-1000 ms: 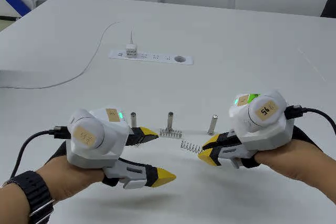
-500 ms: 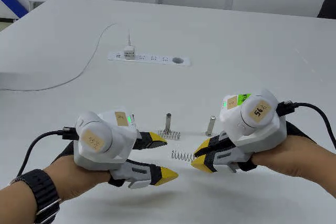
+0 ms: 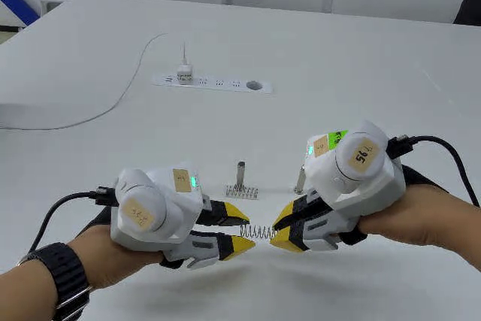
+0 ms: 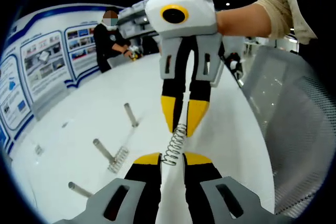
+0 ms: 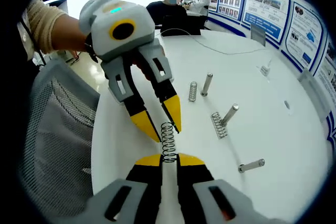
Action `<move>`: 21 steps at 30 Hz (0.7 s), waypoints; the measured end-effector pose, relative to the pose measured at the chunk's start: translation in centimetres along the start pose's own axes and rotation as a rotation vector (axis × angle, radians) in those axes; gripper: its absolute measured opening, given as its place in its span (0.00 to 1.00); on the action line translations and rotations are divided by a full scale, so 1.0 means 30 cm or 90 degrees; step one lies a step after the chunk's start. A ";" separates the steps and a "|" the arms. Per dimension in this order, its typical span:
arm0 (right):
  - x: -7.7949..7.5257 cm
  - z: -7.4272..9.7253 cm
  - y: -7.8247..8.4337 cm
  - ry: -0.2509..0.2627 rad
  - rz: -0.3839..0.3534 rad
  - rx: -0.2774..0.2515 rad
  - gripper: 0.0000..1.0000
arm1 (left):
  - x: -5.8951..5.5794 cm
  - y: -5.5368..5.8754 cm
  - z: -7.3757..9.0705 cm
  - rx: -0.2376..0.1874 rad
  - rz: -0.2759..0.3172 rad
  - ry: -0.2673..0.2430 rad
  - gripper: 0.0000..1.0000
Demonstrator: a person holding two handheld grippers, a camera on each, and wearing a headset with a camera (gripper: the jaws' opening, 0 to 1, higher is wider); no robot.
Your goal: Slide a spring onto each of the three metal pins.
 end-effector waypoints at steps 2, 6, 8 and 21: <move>0.003 0.003 -0.002 -0.002 0.002 0.002 0.11 | 0.001 0.002 -0.003 0.004 -0.008 -0.007 0.14; 0.000 0.023 -0.011 -0.004 -0.002 -0.009 0.11 | 0.001 0.002 -0.004 0.007 -0.010 -0.007 0.13; -0.001 0.032 -0.017 -0.005 -0.004 -0.017 0.11 | 0.003 0.001 -0.004 0.006 -0.008 -0.007 0.12; 0.000 0.080 -0.082 0.005 -0.008 -0.086 0.11 | 0.005 -0.004 -0.007 0.000 0.002 -0.010 0.11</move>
Point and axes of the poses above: the centre of the closed fingertips' face, and the gripper's own axes: z roughly backward along the fingers, x roughly to its left, y roughly out of its underside, the point moved 7 cm from there along z, roughly backward along the fingers, and after that the axes turned 15 degrees about x, right-handed, at the moved point
